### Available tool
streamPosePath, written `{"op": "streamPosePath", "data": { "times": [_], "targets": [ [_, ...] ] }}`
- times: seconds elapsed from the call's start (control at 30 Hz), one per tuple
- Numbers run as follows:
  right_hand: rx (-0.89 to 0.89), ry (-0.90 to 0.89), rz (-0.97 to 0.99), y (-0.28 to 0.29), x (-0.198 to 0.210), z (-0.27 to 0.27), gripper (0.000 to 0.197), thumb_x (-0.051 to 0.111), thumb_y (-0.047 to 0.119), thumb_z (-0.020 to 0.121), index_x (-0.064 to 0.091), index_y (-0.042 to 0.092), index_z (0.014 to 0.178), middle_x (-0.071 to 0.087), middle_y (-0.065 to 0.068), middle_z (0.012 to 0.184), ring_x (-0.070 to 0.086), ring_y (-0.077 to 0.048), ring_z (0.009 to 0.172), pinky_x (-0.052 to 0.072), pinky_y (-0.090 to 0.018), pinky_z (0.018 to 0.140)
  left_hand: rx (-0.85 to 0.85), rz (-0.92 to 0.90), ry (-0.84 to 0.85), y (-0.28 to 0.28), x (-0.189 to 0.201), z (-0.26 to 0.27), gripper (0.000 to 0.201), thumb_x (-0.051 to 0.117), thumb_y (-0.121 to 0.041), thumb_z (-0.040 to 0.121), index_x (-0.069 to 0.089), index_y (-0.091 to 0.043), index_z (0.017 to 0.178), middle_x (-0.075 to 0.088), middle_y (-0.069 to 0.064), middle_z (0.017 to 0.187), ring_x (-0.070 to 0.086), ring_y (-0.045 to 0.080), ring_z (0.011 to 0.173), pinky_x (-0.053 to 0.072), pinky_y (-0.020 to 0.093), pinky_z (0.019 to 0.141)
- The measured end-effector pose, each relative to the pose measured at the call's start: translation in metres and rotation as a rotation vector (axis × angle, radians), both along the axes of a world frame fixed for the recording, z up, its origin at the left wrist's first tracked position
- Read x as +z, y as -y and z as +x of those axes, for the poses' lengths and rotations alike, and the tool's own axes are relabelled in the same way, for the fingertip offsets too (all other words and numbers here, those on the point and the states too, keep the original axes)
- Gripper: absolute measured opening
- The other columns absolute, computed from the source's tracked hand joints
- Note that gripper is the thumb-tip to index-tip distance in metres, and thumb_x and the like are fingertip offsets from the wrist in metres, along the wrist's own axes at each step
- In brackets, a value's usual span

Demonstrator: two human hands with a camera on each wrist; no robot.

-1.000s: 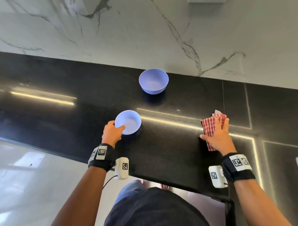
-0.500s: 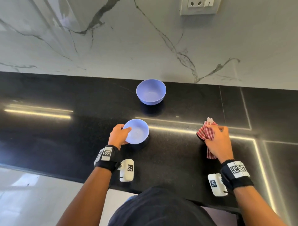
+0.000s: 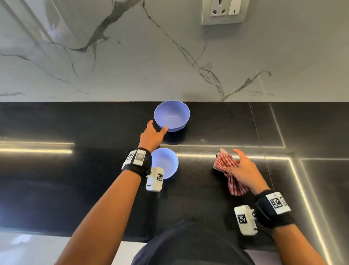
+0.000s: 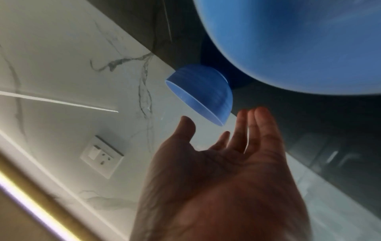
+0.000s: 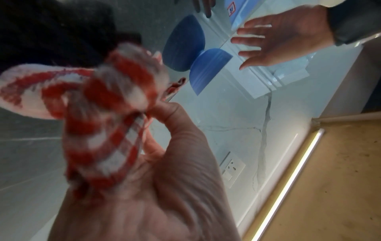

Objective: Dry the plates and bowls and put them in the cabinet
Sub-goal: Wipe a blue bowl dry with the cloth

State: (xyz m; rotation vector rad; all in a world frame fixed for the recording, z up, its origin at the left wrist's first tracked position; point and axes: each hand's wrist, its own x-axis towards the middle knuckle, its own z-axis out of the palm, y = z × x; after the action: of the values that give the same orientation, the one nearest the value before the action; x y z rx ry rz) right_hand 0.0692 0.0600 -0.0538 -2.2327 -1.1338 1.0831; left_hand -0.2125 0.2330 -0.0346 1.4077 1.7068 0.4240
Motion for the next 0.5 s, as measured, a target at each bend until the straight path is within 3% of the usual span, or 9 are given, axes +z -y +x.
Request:
{"op": "streamPosePath", "data": {
  "times": [0.1,0.23,0.33,0.43,0.5],
  "targets": [
    [-0.02,-0.051,0.013,0.007,0.002,0.005,0.066,0.07,0.018,0.083,0.048,0.031,0.144,0.062,-0.005,0.125,0.061,-0.023,0.108,0.047,-0.037,0.088,0.125,-0.142,0.13,-0.02,-0.002,0.008,0.087,0.056,-0.058,0.096,0.022,-0.01,0.159,0.038,0.015,0.158,0.043,0.037,0.14,0.039,0.049,0.115],
    [-0.035,-0.167,0.083,0.021,0.01,0.008,0.047,0.059,0.007,0.088,0.064,0.029,0.129,0.072,-0.001,0.113,0.068,-0.017,0.099,0.054,-0.041,0.093,0.165,-0.252,0.293,-0.031,-0.003,0.016,0.07,0.054,-0.054,0.099,0.042,-0.006,0.148,0.054,0.016,0.138,0.057,0.036,0.12,0.05,0.04,0.093],
    [-0.054,-0.273,0.116,0.03,0.017,0.01,0.052,0.056,-0.001,0.088,0.063,0.031,0.128,0.073,0.002,0.109,0.068,-0.019,0.101,0.052,-0.034,0.087,0.154,-0.28,0.326,-0.036,-0.003,0.021,0.059,0.057,-0.038,0.102,0.04,-0.009,0.15,0.053,0.018,0.14,0.058,0.036,0.118,0.054,0.044,0.089],
    [-0.098,-0.371,0.152,0.036,0.017,0.012,0.054,0.055,-0.004,0.088,0.065,0.029,0.129,0.074,0.002,0.111,0.066,-0.021,0.108,0.05,-0.037,0.095,0.173,-0.284,0.407,-0.037,-0.005,0.027,0.051,0.051,-0.011,0.1,0.037,-0.012,0.149,0.05,0.017,0.139,0.058,0.034,0.115,0.057,0.045,0.085],
    [-0.129,-0.421,0.172,0.038,0.019,0.013,0.054,0.055,-0.003,0.088,0.066,0.03,0.129,0.075,0.003,0.112,0.065,-0.022,0.111,0.048,-0.039,0.098,0.173,-0.275,0.421,-0.037,-0.006,0.03,0.055,0.047,-0.005,0.097,0.035,-0.015,0.149,0.05,0.015,0.137,0.059,0.034,0.114,0.058,0.043,0.08]
  ]
}}
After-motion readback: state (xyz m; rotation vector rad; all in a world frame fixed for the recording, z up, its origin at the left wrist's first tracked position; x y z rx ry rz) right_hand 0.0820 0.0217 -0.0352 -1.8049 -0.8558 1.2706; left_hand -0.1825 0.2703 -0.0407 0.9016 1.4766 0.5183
